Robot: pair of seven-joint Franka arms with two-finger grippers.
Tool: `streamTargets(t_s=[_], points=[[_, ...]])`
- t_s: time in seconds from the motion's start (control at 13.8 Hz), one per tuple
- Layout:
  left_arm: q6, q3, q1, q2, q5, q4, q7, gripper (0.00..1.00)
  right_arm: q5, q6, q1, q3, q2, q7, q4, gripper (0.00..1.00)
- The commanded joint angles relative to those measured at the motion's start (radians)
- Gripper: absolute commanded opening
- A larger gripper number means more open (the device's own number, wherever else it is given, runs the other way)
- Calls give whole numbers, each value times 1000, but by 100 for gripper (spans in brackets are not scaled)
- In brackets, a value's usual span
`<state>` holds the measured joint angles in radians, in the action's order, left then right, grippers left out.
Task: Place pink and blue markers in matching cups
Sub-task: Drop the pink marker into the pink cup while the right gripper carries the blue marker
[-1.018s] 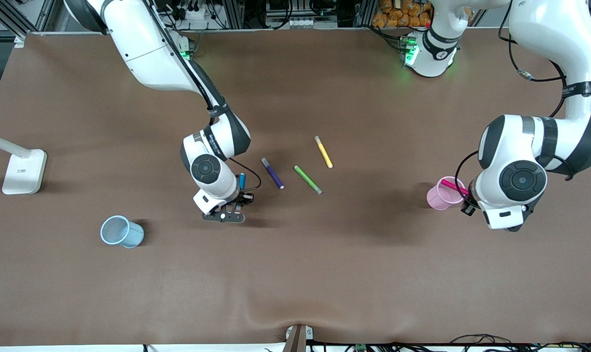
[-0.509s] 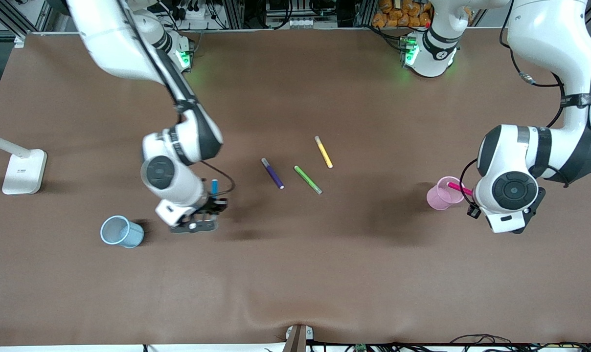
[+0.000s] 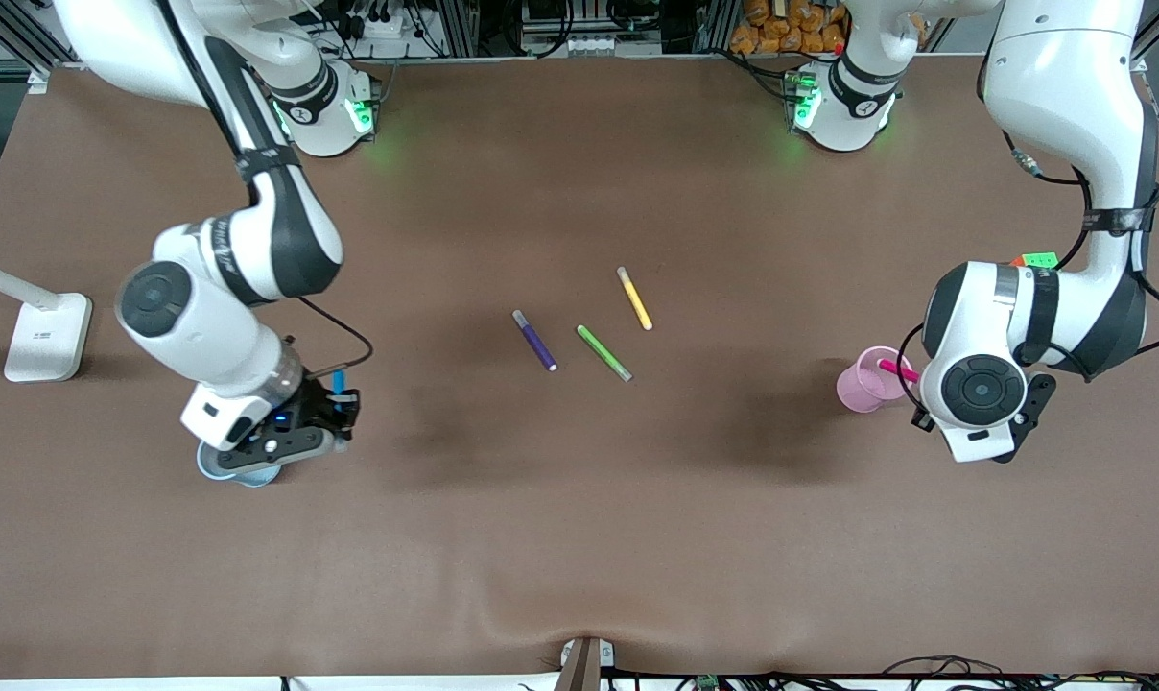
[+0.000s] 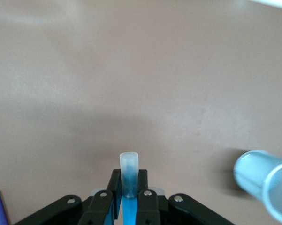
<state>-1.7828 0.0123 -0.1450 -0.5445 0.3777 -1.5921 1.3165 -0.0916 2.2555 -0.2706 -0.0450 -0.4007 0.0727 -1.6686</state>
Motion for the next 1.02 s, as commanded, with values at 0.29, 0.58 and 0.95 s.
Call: streamTargets(t_s=[0.29, 0.58, 0.95], points=[[-1, 3, -36, -40, 50, 9, 82, 0, -198, -10, 174, 19, 53, 485, -13, 0], [0, 3, -47, -51, 50, 11, 76, 59, -302, -1, 254, 19, 69, 773, -31, 0], [22, 6, -47, -38, 40, 73, -2, 100, -485, -1, 307, 16, 57, 1077, -51, 0]])
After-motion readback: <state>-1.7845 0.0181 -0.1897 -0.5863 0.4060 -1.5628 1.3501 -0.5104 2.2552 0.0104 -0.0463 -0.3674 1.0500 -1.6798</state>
